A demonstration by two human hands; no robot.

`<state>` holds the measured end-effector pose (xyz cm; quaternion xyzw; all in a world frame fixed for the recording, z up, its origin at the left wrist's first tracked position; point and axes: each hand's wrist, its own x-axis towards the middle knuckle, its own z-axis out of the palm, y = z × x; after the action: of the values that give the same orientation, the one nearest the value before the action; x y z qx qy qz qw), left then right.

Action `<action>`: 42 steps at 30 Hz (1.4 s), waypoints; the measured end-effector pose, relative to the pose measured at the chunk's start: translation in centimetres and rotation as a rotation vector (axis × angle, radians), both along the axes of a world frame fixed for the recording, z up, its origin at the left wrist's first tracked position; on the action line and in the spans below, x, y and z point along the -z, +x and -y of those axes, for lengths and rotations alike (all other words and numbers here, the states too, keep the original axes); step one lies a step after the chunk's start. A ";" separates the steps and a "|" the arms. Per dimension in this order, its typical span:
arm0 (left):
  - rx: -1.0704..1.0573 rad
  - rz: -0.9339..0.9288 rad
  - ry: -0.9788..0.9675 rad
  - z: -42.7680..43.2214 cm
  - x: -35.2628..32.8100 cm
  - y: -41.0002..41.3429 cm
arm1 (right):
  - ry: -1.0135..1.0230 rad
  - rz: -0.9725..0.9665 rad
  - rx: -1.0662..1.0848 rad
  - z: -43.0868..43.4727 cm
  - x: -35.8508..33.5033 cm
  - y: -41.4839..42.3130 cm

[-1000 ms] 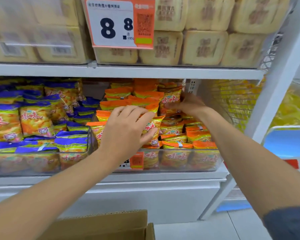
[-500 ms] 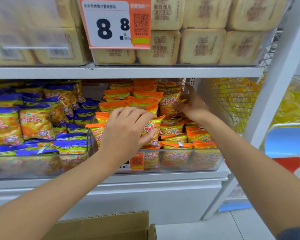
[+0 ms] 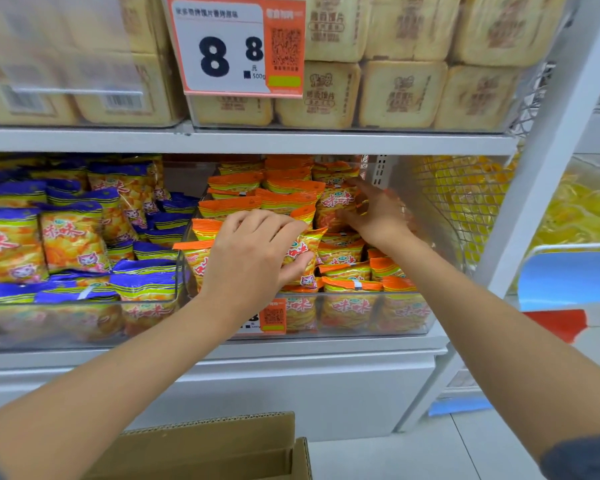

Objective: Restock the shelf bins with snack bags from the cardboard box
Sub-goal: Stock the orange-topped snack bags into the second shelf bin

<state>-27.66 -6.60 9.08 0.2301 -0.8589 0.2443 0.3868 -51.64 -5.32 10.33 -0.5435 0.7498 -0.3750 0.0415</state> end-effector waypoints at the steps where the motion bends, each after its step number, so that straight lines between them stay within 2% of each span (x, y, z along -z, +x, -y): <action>1: 0.002 0.003 0.005 0.0 0.0 0.0 | 0.008 -0.002 -0.008 -0.3 -0.1 0.1; 4: -0.007 0.028 0.031 0.1 -0.1 0.1 | 0.007 -0.017 -0.002 -2.1 -0.6 0.5; 8: 0.010 0.081 0.142 -0.4 -1.1 0.2 | -0.216 0.050 0.049 -5.8 -1.4 3.3; 10: 0.035 0.073 0.193 -1.1 -1.8 0.6 | -0.260 0.122 -0.005 -7.9 -1.2 6.0; 13: 0.016 0.002 0.195 -2.0 -2.5 2.4 | -0.138 0.118 -0.146 -9.7 -1.1 9.8; 17: -0.110 -0.100 0.242 -2.4 -2.3 5.8 | -0.057 0.049 -0.131 -8.8 -1.2 11.5; 21: -0.079 -0.054 0.617 -2.1 -2.7 7.2 | 0.049 -0.010 -0.137 -8.1 -1.4 11.8; 24: 0.003 -0.094 0.703 -2.7 -3.4 7.6 | 0.069 -0.003 -0.124 -8.9 -1.9 12.1; 27: 0.069 -0.185 0.751 -4.1 -3.6 9.0 | -0.109 -0.155 -0.025 -10.6 -2.0 13.4; 30: 0.090 -0.281 0.885 -6.1 -2.4 11.7 | -0.198 -0.227 -0.082 -12.3 -1.3 16.7; 35: -0.015 -0.285 1.178 -8.8 4.9 19.1 | 0.021 -0.128 -0.348 -14.4 4.3 23.5; 39: -0.202 -0.130 1.382 -10.1 12.5 25.2 | 0.285 -0.044 -0.476 -15.1 13.1 27.8; 42: -0.308 -0.035 1.515 -10.4 17.8 28.6 | 0.567 0.066 -0.557 -14.9 20.5 30.1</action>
<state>0.97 3.77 -8.68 0.5528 -0.7437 -0.3627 0.0992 -21.51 9.62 -10.20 -0.6807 0.6458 -0.1448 0.3142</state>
